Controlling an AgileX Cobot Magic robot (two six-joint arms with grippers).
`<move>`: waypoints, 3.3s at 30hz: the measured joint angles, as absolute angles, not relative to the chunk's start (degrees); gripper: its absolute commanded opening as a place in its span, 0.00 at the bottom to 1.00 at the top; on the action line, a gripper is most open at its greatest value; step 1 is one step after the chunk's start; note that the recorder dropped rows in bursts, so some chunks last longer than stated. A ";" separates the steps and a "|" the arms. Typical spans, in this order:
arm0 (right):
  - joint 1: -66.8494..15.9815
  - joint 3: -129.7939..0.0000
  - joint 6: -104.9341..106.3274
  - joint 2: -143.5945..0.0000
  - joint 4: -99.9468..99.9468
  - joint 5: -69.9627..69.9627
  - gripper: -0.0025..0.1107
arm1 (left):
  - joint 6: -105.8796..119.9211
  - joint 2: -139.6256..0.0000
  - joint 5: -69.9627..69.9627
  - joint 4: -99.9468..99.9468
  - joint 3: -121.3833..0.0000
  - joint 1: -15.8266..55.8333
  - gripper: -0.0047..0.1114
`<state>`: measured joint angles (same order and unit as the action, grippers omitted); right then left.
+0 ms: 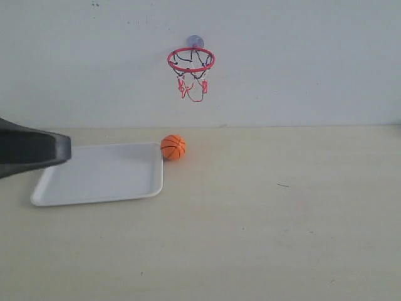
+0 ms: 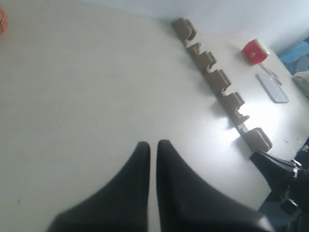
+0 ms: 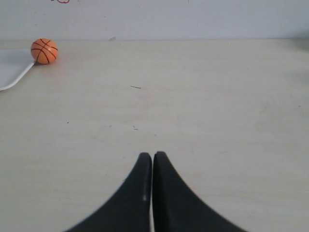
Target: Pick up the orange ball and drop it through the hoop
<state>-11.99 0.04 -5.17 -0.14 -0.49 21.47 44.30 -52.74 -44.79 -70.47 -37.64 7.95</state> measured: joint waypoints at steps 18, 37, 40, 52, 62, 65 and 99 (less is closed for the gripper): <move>-11.99 0.04 -5.17 -0.14 -0.49 21.47 0.02 | 44.07 -19.47 -40.46 -67.89 -33.09 7.95 0.08; -11.99 0.04 -5.17 -0.14 -0.49 21.47 0.02 | 28.79 -4.54 -14.27 -50.84 -13.00 7.80 0.08; -11.99 0.04 -5.17 -0.14 -0.49 21.47 0.02 | 19.76 -1.47 -14.15 -41.69 -11.53 7.13 0.08; -11.99 0.04 -5.17 -0.14 -0.49 21.47 0.02 | 0.00 -0.14 -13.24 -18.83 -4.94 5.24 0.08; -11.99 0.04 -5.17 -0.14 -0.49 21.47 0.02 | -2.68 -0.14 -15.11 -13.19 -0.25 5.24 0.08; -11.99 0.04 -5.17 -0.14 -0.49 21.47 0.02 | -4.97 -0.14 -15.91 -10.53 -0.22 5.24 0.08; -11.99 0.04 -5.17 -0.14 -0.49 21.47 0.02 | -5.33 -0.14 -16.48 -3.69 -0.22 5.24 0.08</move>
